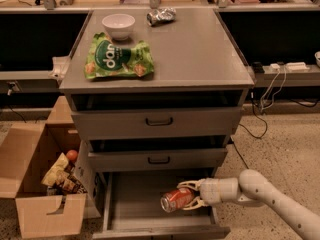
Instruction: Pick coke can from bottom drawer and place on counter
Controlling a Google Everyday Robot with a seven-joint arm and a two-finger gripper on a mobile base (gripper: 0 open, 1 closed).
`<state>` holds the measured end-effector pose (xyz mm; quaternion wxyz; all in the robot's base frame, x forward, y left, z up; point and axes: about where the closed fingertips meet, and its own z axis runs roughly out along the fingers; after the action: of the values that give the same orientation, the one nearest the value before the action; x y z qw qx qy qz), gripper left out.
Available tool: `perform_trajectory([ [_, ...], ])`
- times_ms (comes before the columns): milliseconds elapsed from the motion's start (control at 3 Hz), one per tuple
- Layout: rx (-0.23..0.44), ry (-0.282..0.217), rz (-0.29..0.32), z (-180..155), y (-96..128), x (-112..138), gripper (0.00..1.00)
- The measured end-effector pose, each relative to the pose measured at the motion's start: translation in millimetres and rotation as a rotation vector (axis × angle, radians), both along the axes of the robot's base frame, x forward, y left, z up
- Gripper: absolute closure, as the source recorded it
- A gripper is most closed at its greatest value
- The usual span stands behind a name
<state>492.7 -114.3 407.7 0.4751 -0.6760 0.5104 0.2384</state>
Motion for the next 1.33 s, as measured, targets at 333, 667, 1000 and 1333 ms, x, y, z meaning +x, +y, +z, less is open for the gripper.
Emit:
perform_trajectory([
  [333, 0.04, -0.094, 0.056, 55.7, 16.1, -13.6, 1.0],
  [667, 0.049, -0.114, 0.066, 66.3, 20.1, -15.0, 1.0],
  [1000, 0.093, -0.112, 0.061, 79.8, 24.4, -15.7, 1.0],
  [1333, 0.131, -0.138, 0.053, 127.4, 33.6, -14.5, 1.0],
])
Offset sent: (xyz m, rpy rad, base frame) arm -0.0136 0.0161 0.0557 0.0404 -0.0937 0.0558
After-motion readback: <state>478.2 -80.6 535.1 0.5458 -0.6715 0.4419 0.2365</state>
